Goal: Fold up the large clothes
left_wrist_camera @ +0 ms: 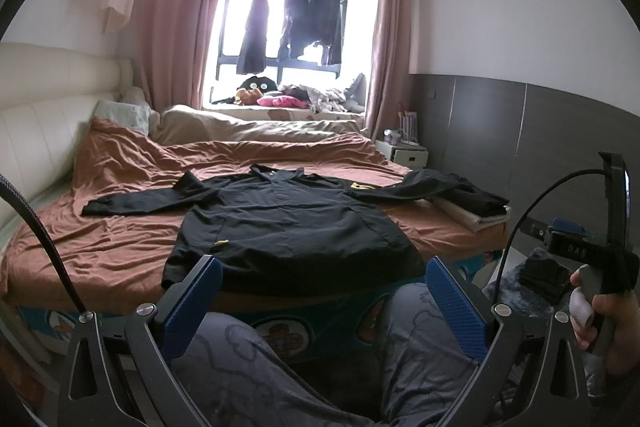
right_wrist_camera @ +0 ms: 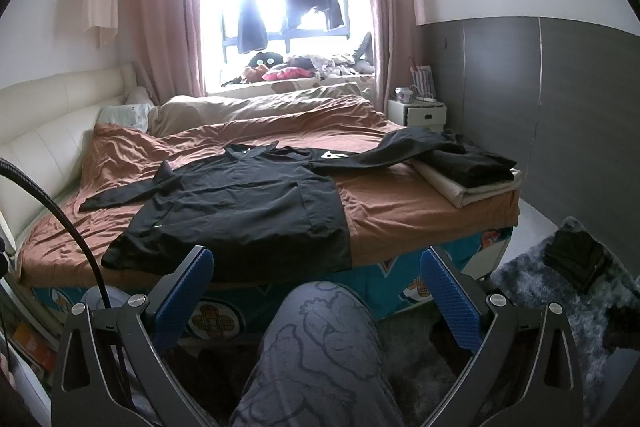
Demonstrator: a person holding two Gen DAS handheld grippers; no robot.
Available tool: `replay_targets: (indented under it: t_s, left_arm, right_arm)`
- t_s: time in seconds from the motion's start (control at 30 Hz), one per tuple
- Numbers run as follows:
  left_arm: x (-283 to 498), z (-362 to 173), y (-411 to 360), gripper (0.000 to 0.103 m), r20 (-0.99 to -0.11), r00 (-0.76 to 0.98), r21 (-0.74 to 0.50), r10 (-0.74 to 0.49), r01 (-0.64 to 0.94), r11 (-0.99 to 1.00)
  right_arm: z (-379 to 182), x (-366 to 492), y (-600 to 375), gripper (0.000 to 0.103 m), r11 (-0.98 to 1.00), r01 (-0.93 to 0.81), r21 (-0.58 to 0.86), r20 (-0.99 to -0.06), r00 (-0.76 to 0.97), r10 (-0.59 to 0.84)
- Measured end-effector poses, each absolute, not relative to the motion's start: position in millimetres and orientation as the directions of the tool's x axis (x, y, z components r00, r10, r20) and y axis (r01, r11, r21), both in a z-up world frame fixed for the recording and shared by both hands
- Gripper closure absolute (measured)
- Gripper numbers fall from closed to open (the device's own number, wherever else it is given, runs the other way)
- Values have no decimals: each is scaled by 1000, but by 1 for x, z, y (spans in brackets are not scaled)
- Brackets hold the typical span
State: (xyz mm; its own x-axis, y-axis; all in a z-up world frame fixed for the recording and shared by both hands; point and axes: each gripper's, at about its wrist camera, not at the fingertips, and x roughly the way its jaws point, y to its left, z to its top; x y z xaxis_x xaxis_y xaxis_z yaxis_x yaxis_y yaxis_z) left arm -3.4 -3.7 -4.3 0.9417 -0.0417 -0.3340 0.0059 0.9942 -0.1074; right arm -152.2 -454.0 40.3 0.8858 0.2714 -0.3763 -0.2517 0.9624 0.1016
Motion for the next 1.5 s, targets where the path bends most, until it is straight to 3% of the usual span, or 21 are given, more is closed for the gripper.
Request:
replay_targets:
  t_s: [1.5]
  left_arm:
    - [-8,-11,-7,1,-317,947,-116,-48,11,993]
  right_arm:
    - [39,-155,-454,0,968,-237,86,-367,895,252]
